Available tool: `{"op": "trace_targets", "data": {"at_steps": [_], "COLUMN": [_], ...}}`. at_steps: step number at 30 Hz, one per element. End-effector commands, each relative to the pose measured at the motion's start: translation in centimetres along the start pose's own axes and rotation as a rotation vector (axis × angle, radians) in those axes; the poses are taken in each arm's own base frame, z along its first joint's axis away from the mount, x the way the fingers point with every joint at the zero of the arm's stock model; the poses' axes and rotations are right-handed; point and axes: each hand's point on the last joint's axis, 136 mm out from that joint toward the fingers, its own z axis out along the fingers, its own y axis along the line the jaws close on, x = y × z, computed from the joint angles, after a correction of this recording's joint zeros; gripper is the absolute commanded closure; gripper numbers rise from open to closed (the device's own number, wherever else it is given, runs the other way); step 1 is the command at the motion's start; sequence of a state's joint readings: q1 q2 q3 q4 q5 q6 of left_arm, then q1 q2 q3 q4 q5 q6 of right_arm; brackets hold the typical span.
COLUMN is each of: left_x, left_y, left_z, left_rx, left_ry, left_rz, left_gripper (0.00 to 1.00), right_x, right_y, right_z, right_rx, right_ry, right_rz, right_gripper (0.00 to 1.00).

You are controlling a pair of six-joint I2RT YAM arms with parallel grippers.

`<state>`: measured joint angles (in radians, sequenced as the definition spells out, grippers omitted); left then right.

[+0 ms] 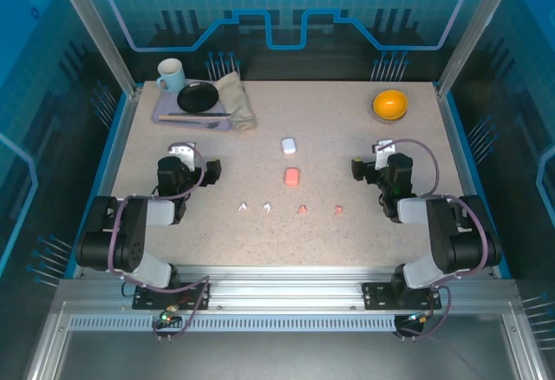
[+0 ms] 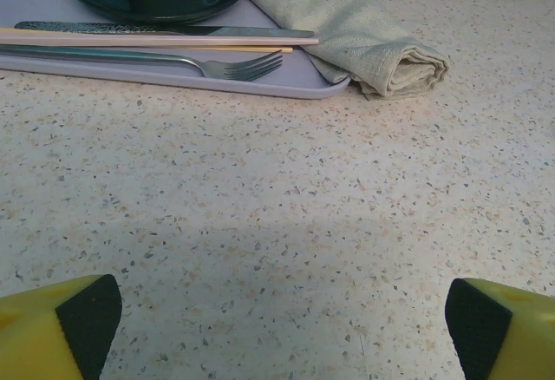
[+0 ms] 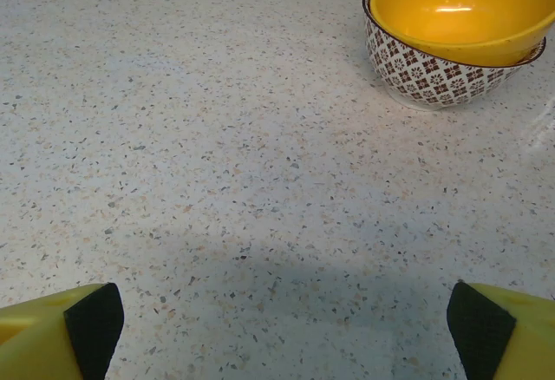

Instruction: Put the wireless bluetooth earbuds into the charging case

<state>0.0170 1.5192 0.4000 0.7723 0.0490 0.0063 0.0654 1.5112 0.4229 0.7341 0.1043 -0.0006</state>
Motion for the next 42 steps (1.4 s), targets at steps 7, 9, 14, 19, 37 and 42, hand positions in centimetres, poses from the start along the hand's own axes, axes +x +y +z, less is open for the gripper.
{"op": "trace_targets", "data": {"at_steps": [7, 9, 14, 19, 37, 42], "left_x": [-1.2, -1.2, -1.1, -1.3, -8.1, -7.9], "left_y": [0.4, 0.7, 0.8, 0.7, 0.0, -3.5], "left_z": [0.1, 0.2, 0.2, 0.2, -4.1, -6.0], "left_rx": [-0.026, -0.040, -0.045, -0.045, -0.167, -0.080], "left_ry": [-0.031, -0.028, -0.024, -0.028, 0.228, 0.303], "left_rz": [-0.002, -0.006, -0.007, -0.007, -0.498, -0.618], "left_gripper": [0.01, 0.01, 0.01, 0.01, 0.01, 0.01], "right_x": [-1.1, -1.1, -1.2, -1.1, -5.9, -6.0], "right_y": [-0.3, -0.4, -0.4, -0.3, 1.2, 9.3], "right_z": [-0.1, -0.1, -0.1, -0.1, -4.3, -5.7], "right_rx": [0.010, 0.010, 0.008, 0.004, 0.027, -0.028], "right_ry": [-0.039, -0.038, -0.038, -0.037, 0.477, 0.594], "right_rz": [0.011, 0.014, 0.014, 0.016, 0.439, 0.299], "right_gripper": [0.00, 0.00, 0.00, 0.00, 0.00, 0.01]}}
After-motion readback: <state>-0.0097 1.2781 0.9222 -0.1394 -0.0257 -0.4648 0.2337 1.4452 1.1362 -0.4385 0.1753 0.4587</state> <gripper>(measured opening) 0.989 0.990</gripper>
